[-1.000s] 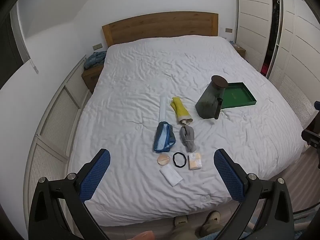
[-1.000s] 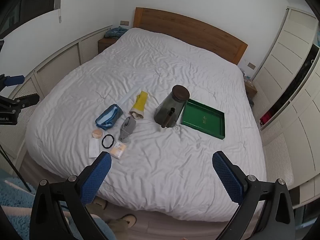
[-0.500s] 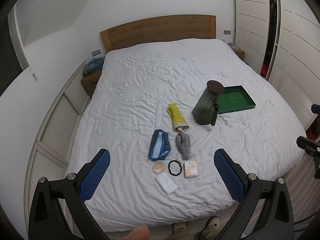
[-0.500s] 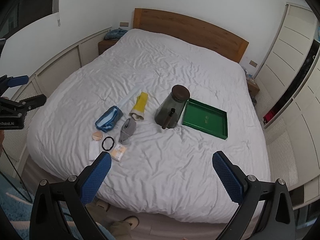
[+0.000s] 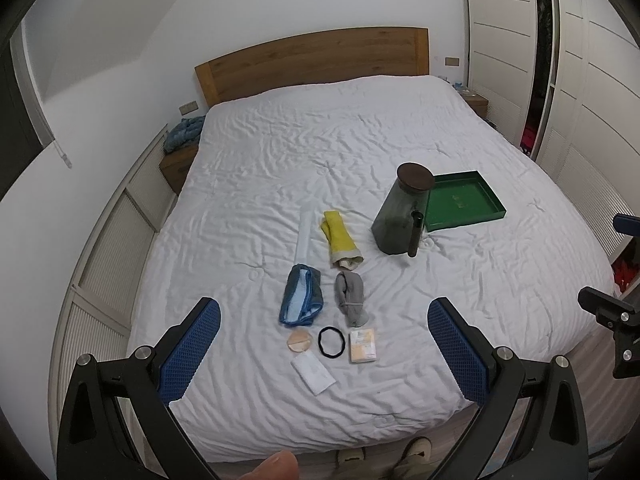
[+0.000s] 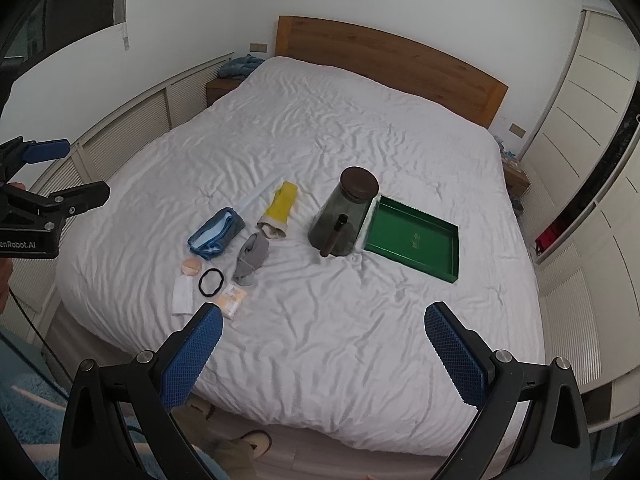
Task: Organize soft objects
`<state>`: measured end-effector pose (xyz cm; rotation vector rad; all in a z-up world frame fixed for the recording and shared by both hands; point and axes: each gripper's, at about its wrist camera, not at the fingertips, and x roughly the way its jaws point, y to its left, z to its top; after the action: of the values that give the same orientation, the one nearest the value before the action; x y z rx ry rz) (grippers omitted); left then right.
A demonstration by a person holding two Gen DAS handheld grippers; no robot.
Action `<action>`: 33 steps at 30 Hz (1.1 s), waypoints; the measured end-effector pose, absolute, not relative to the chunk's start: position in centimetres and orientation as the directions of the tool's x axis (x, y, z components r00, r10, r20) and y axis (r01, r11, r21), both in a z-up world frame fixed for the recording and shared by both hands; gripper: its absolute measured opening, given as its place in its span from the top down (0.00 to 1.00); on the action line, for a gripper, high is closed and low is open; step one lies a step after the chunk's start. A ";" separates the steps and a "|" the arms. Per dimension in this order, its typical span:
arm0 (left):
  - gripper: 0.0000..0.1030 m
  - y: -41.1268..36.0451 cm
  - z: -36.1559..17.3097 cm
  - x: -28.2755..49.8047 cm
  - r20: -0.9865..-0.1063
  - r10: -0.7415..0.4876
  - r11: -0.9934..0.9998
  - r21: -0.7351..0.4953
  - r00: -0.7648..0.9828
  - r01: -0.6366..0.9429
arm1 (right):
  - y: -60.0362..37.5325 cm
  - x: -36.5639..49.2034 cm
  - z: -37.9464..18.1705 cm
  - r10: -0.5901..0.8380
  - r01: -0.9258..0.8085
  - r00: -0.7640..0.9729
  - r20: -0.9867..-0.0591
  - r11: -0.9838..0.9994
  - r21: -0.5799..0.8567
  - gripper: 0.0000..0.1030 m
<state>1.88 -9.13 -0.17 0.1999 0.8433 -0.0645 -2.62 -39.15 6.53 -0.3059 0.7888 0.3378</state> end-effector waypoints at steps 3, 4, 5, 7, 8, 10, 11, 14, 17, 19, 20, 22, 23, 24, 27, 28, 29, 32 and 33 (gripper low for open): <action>0.01 -9.9 -0.2 1.9 -0.750 0.033 0.980 0.156 0.661 0.127 | -39.6 -2.5 6.5 0.185 -0.409 0.654 -0.734 0.902 -0.137 0.00; 0.01 -10.1 -0.2 2.0 -0.752 0.035 0.980 0.156 0.659 0.126 | -39.9 -2.4 6.3 0.187 -0.412 0.652 -0.735 0.901 -0.136 0.00; 0.01 -10.3 -0.2 2.0 -0.754 0.038 0.980 0.156 0.655 0.123 | -40.2 -2.3 6.3 0.187 -0.412 0.652 -0.735 0.901 -0.137 0.00; 0.01 -10.7 -0.3 2.1 -0.758 0.047 0.980 0.160 0.651 0.116 | -40.8 -2.0 6.3 0.193 -0.416 0.653 -0.732 0.900 -0.134 0.00; 0.01 -10.9 -0.4 2.1 -0.759 0.050 0.980 0.163 0.649 0.115 | -40.8 -2.0 6.2 0.196 -0.417 0.654 -0.731 0.899 -0.131 0.00; 0.01 -11.2 -0.5 2.1 -0.759 0.058 0.979 0.171 0.649 0.112 | -41.3 -1.9 6.0 0.204 -0.419 0.655 -0.728 0.899 -0.125 0.00; 0.01 -11.4 -0.5 2.1 -0.757 0.065 0.978 0.178 0.650 0.109 | -41.4 -1.9 5.9 0.207 -0.420 0.654 -0.727 0.899 -0.122 0.00; 0.01 -11.7 -0.5 2.2 -0.757 0.078 0.977 0.187 0.648 0.101 | -41.8 -1.7 5.6 0.224 -0.428 0.652 -0.724 0.898 -0.107 0.00; 0.01 -11.6 -0.7 2.3 -0.759 0.089 0.975 0.198 0.644 0.098 | -41.8 -1.3 5.3 0.239 -0.436 0.649 -0.722 0.895 -0.095 0.00; 0.01 -11.4 -0.9 2.5 -0.764 0.094 0.974 0.204 0.639 0.101 | -41.4 -0.8 5.0 0.250 -0.442 0.642 -0.725 0.893 -0.084 0.00; 0.01 -11.3 -1.0 2.7 -0.765 0.097 0.973 0.208 0.636 0.102 | -41.2 -0.6 4.9 0.251 -0.444 0.640 -0.726 0.892 -0.083 0.00; 0.01 -10.9 -1.2 3.1 -0.770 0.097 0.973 0.208 0.631 0.104 | -40.7 -0.2 4.9 0.257 -0.452 0.637 -0.727 0.888 -0.082 0.00; 0.01 -10.5 -1.4 3.4 -0.774 0.092 0.973 0.203 0.627 0.107 | -40.4 0.0 4.9 0.260 -0.455 0.636 -0.726 0.887 -0.081 0.00; 0.01 -10.3 -1.5 3.7 -0.776 0.090 0.973 0.201 0.624 0.109 | -39.9 0.2 4.9 0.264 -0.458 0.635 -0.726 0.886 -0.079 0.00; 0.01 -9.1 -1.9 4.6 -0.781 0.078 0.974 0.193 0.619 0.120 | -38.4 1.4 4.9 0.256 -0.452 0.632 -0.731 0.888 -0.081 0.00; 0.01 -8.4 -2.1 5.3 -0.784 0.072 0.974 0.188 0.616 0.126 | -37.7 1.8 4.8 0.253 -0.448 0.631 -0.733 0.890 -0.079 0.00; 0.01 -8.0 -2.3 5.5 -0.786 0.068 0.974 0.187 0.615 0.130 | -37.1 2.2 4.8 0.249 -0.444 0.630 -0.736 0.892 -0.079 0.00; 0.01 -5.7 -3.1 7.4 -0.795 0.043 0.973 0.170 0.605 0.155 | -34.3 4.0 4.6 0.228 -0.428 0.622 -0.749 0.900 -0.082 0.00; 0.01 -5.1 -3.3 8.0 -0.798 0.037 0.973 0.166 0.602 0.161 | -33.3 4.6 4.6 0.226 -0.425 0.618 -0.753 0.902 -0.078 0.00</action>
<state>8.03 -5.10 -3.34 0.2307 0.9243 -0.0723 4.55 -33.31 4.56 -0.2604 0.8241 0.3792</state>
